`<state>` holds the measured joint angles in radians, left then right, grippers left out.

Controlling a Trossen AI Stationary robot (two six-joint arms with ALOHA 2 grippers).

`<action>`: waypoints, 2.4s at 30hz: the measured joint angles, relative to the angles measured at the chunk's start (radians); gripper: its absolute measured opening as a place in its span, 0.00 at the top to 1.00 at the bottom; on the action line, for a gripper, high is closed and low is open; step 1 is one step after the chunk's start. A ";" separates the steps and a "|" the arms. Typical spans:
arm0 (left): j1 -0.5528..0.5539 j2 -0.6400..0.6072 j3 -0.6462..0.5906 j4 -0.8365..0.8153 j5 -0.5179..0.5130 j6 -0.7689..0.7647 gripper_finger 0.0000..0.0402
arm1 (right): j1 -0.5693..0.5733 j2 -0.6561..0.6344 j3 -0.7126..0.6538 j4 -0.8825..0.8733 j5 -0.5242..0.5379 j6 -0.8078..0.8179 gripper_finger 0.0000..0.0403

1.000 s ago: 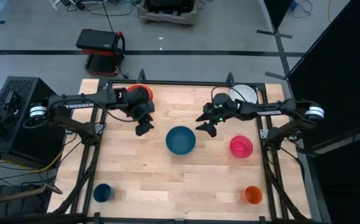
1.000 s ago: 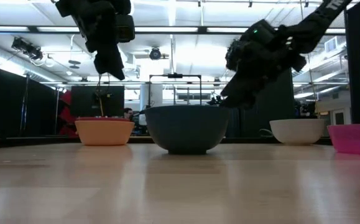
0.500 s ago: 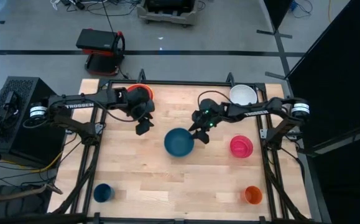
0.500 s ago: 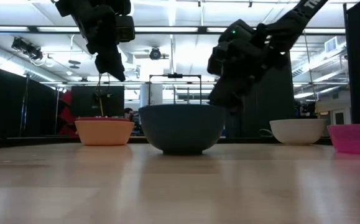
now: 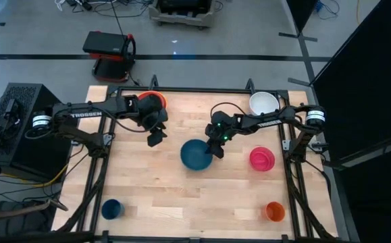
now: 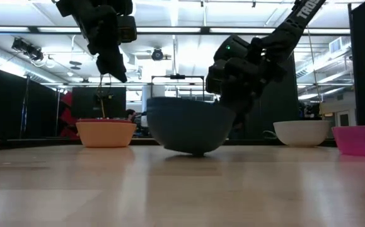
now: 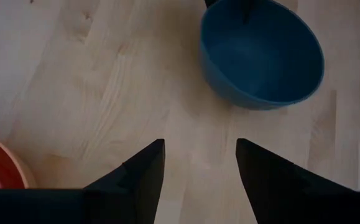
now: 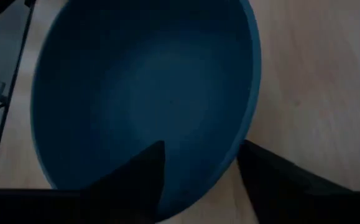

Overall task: Nest bowls inside each other
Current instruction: Stack the blue bowl on top of the orange bowl

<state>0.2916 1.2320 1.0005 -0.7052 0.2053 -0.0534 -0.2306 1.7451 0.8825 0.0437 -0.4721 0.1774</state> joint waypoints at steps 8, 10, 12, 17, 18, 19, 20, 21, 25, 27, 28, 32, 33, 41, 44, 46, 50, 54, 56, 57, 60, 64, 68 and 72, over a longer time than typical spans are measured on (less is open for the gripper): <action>0.000 0.000 0.000 0.038 -0.013 -0.001 0.55 | -0.002 0.001 0.022 0.053 0.063 -0.006 0.82; 0.000 0.000 0.000 0.048 -0.017 -0.002 0.55 | -0.002 0.001 0.027 0.067 0.079 -0.008 0.88; 0.000 0.000 0.000 0.058 -0.020 -0.002 0.55 | -0.003 0.002 0.033 0.080 0.095 -0.009 0.94; 0.000 0.000 0.000 0.111 -0.024 -0.006 0.57 | 0.008 0.001 0.102 0.045 0.326 -0.061 1.00; 0.000 0.000 0.000 0.126 -0.025 -0.006 0.57 | 0.013 0.001 0.123 0.021 0.407 -0.081 1.00; 0.000 0.000 0.000 0.138 -0.029 -0.006 0.58 | 0.018 0.001 0.143 -0.003 0.489 -0.099 1.00; 0.000 0.000 0.000 0.150 -0.039 -0.007 0.58 | 0.023 0.001 0.164 -0.023 0.560 -0.114 1.00; 0.000 0.000 0.000 0.159 -0.056 -0.007 0.58 | 0.027 0.001 0.184 -0.040 0.617 -0.128 1.00; 0.000 0.000 0.000 0.178 -0.132 -0.010 0.59 | 0.034 0.000 0.236 -0.078 0.763 -0.149 1.00; 0.000 0.001 0.000 0.190 -0.170 -0.012 0.59 | 0.034 0.000 0.248 -0.081 0.787 -0.154 1.00; 0.000 0.003 0.000 0.192 -0.174 -0.015 0.58 | 0.034 0.000 0.250 -0.079 0.789 -0.154 1.00; 0.000 0.011 0.000 0.198 -0.191 -0.026 0.52 | 0.034 0.000 0.256 -0.074 0.796 -0.155 1.00; 0.000 0.013 0.000 0.199 -0.195 -0.029 0.51 | 0.034 0.000 0.258 -0.073 0.798 -0.155 1.00; 0.000 0.028 0.001 0.212 -0.229 -0.053 0.41 | 0.033 0.000 0.270 -0.063 0.811 -0.156 1.00; 0.000 0.035 0.001 0.217 -0.241 -0.061 0.37 | 0.032 0.000 0.275 -0.058 0.816 -0.157 1.00; 0.000 0.059 0.001 0.230 -0.242 -0.063 0.32 | 0.032 0.000 0.275 -0.040 0.816 -0.157 1.00; 0.001 0.112 0.001 0.252 -0.264 -0.064 0.24 | 0.035 0.000 0.275 -0.033 0.816 -0.157 1.00; 0.002 0.146 0.001 0.275 -0.380 -0.107 0.22 | 0.042 0.000 0.275 -0.034 0.821 -0.156 1.00; 0.002 0.150 0.001 0.274 -0.447 -0.118 0.27 | 0.047 0.000 0.275 -0.034 0.829 -0.155 1.00; 0.002 0.150 0.001 0.274 -0.461 -0.120 0.31 | 0.048 0.000 0.275 -0.033 0.830 -0.155 1.00; 0.002 0.149 0.001 0.275 -0.478 -0.118 0.43 | 0.049 0.000 0.276 -0.029 0.825 -0.155 0.99; 0.002 0.148 0.001 0.276 -0.500 -0.115 0.59 | 0.050 -0.001 0.277 -0.023 0.818 -0.156 0.98; 0.002 0.147 0.001 0.277 -0.523 -0.112 0.75 | 0.051 -0.001 0.277 -0.018 0.810 -0.156 0.96; 0.003 0.146 0.001 0.278 -0.545 -0.109 0.91 | 0.052 -0.001 0.278 -0.013 0.803 -0.157 0.95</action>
<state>0.2942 1.3782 1.0015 -0.4275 -0.3397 -0.1624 -0.1785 1.7440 1.1603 0.0312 0.3309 0.0207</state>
